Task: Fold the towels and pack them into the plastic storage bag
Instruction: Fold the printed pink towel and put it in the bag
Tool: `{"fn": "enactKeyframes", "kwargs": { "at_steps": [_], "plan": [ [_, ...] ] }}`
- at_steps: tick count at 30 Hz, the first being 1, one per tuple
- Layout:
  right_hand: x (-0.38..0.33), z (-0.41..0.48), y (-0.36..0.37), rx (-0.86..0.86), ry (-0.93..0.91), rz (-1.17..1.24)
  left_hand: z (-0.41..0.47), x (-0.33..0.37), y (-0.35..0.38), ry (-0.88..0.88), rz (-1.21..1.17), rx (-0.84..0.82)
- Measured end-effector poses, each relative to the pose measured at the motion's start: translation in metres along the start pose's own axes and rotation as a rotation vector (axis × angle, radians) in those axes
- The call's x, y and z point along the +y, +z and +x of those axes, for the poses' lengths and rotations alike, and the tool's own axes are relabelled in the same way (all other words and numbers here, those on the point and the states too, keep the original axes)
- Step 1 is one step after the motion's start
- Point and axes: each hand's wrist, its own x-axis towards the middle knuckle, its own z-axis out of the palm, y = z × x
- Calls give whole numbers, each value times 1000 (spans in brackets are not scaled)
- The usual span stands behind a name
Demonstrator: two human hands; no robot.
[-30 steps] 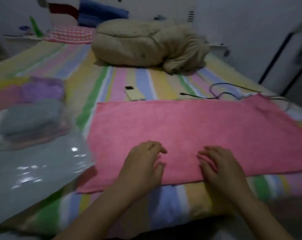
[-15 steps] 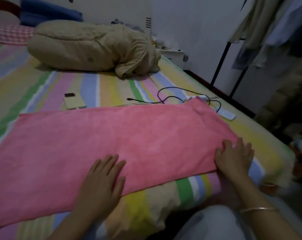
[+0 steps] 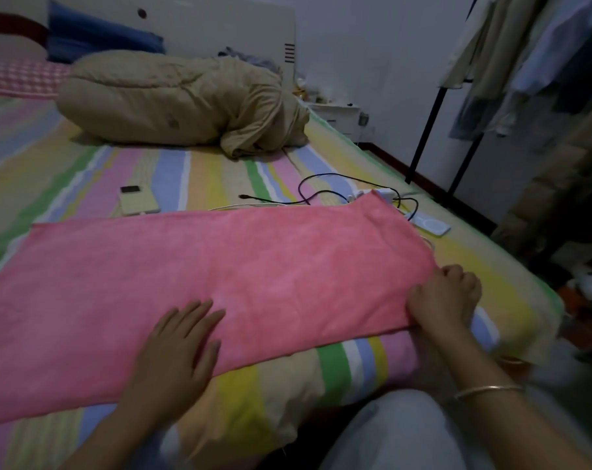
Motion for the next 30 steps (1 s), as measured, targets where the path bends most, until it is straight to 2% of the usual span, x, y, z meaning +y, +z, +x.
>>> {"fn": "enactKeyframes", "kwargs": {
  "at_steps": [3, 5, 8, 9, 12, 14, 15, 16, 17, 20, 23, 25, 27, 30],
  "plan": [
    [-45, -23, -20, 101, -300, -36, -2, 0, 0, 4, -76, 43],
    [-91, -50, -39, 103, -492, 44, -3, -1, -7, -72, -272, 86],
    [-164, -112, -64, 23, -834, 283, 0, -3, -29, -293, -685, 123],
    [-184, -136, -72, -11, -947, 407, 1, -8, -36, -364, -753, 132],
    [-222, -195, -95, -265, -1191, 712, -8, -36, -60, -660, -1007, 133],
    [-232, -206, -100, -328, -1236, 776, -16, -49, -74, -893, -976, 86],
    [-236, -204, -98, -337, -1230, 782, -20, -58, -76, -848, -852, 157],
    [-240, -198, -96, -360, -1210, 786, -21, -63, -80, -854, -872, 310],
    [-244, -190, -92, -393, -1177, 791, -23, -68, -78, -836, -873, 324],
    [-260, -158, -79, -428, -1101, 728, -20, -68, -80, -772, -756, 84],
    [-286, -127, -64, -357, -1176, 596, -20, -60, -74, -723, -849, 104],
    [-307, -113, -48, -268, -1249, 498, -24, -59, -75, -753, -941, 108],
    [-324, -105, -34, -206, -1247, 395, -30, -62, -74, -783, -1067, 77],
    [-334, -97, -27, -172, -1189, 324, -38, -64, -77, -806, -1064, 40]
  ]
}}
